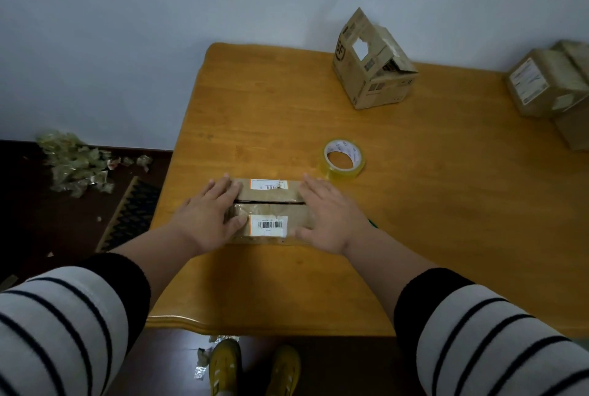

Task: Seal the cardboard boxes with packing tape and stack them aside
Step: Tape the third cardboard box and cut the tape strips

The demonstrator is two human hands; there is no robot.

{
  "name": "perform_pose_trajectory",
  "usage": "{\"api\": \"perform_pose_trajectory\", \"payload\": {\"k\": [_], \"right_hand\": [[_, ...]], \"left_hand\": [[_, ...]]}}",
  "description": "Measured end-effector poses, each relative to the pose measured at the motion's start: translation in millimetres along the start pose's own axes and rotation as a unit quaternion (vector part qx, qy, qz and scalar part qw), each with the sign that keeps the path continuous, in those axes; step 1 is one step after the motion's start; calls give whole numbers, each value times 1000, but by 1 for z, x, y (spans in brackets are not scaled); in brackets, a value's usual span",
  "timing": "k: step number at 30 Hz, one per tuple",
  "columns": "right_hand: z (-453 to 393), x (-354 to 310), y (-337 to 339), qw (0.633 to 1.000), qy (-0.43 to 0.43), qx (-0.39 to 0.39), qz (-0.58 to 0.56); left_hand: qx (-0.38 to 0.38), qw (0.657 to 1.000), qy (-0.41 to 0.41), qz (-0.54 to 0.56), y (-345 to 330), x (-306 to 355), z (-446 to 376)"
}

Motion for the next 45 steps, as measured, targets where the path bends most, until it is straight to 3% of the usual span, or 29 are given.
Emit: {"api": "perform_pose_trajectory", "payload": {"k": [3,8,12,14,18,22,27,31,39,45], "right_hand": [[1,1,-14,998,8,-38,44],[5,2,-26,994,9,-38,105],[6,4,-32,994,6,-58,94],[5,5,-32,994,9,-68,88],[4,6,-33,993,14,-80,80],[3,7,-35,993,16,-92,68],[0,7,-37,992,16,-114,54],[0,6,-36,992,10,-120,43],[-2,-14,-30,994,-42,-89,-50],[-1,-15,-34,993,-51,-106,-22]], "left_hand": [[-10,1000,-5,-25,-8,-3,1],[5,1000,2,-19,-16,-3,4],[40,987,12,155,-14,-12,9],[43,961,34,271,-15,-18,10],[53,864,125,484,-21,-28,5],[28,796,165,582,-25,-35,-2],[0,761,185,621,-29,-38,-5],[-20,754,193,627,-28,-37,-4],[-10,770,207,603,-18,-30,-6],[-6,785,216,581,-15,-28,-10]]}}
Point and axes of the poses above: each hand's wrist, its own z-axis away from the middle knuckle, its own y-axis out of the back of the hand, x = y × z, the point moved 5 cm from there along -z, towards the middle knuckle, and after that the axes turned 5 degrees about z, right-handed, at the moved point
